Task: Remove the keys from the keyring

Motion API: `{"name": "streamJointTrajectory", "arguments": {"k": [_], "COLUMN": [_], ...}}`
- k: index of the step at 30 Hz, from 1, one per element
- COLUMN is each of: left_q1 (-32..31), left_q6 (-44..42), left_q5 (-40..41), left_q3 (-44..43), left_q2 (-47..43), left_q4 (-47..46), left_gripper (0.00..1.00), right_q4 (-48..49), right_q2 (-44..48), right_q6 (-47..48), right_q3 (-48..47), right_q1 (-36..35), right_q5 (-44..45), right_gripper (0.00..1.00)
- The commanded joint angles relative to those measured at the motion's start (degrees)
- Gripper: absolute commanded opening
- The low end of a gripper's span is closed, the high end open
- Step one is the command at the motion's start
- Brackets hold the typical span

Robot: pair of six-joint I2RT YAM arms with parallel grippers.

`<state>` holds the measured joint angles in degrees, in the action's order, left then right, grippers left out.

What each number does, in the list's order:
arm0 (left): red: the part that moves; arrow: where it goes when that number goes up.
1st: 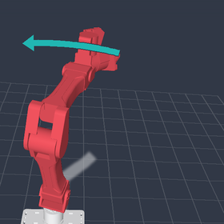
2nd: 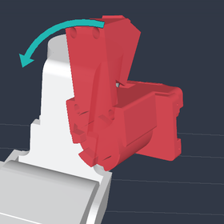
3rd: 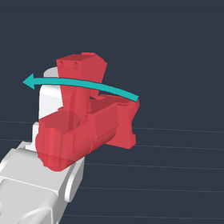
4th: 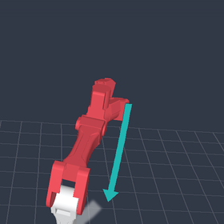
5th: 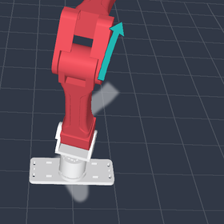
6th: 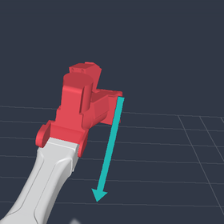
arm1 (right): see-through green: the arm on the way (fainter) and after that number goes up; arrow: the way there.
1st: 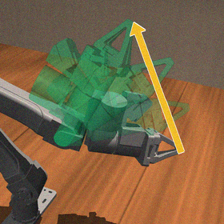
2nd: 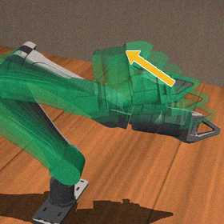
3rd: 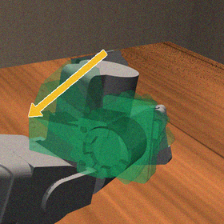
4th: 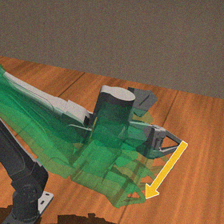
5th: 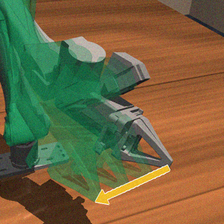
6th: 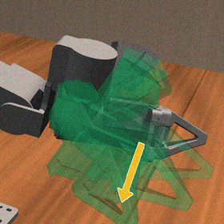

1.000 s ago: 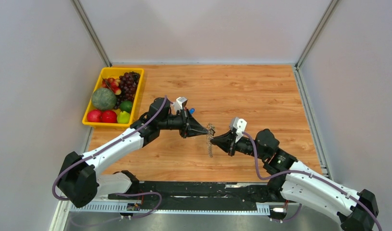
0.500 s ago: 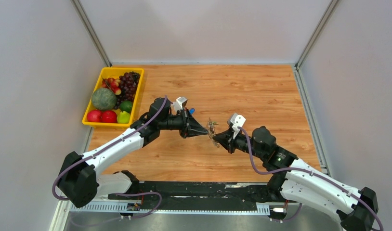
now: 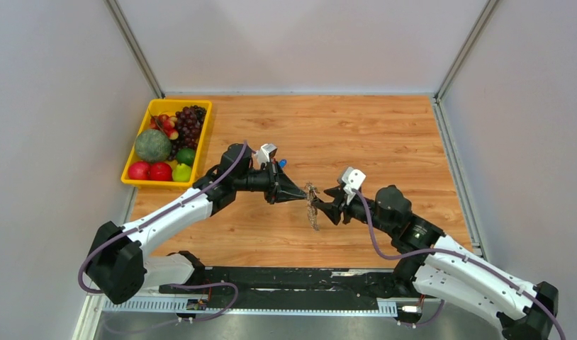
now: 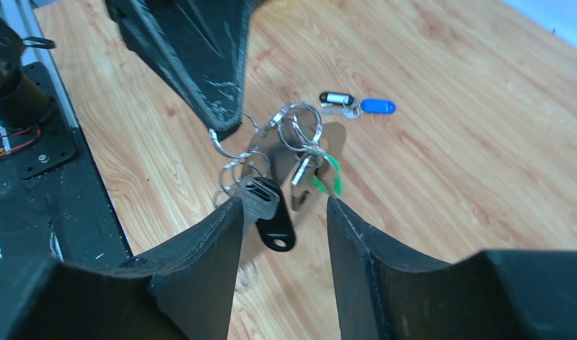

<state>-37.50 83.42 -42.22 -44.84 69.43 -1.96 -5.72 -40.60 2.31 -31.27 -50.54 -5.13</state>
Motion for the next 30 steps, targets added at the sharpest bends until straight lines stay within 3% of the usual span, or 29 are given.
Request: {"name": "streamJointTrajectory", "arguments": {"k": [1,7,13,30], "left_q1": [0.06,0.06,-0.10,-0.74], "left_q6": [-0.12,0.14,0.21,0.84], "left_q5": [-1.69,-1.82,-2.23,-2.91], "left_q3": [-2.36,-2.27,-2.27,-2.14], "left_q2": [0.30,0.28,-0.22,-0.90], "left_q4": [-1.62,-1.92,-1.82,-2.22], "left_gripper": [0.00,0.00,0.00,0.00], "right_q4": [2.85,10.13,12.12,12.13], "right_q2": [4.96,7.43,2.29,-2.26], "right_q6": [6.62,11.87,14.72,17.29], "right_q3": [-1.94,1.20,0.11,-0.64], "right_q1": [0.08,0.08,-0.60,-2.20], "right_q5": [-6.17,-15.32,-18.68,-14.66], "right_gripper": [0.49,0.41,0.40,0.35]}}
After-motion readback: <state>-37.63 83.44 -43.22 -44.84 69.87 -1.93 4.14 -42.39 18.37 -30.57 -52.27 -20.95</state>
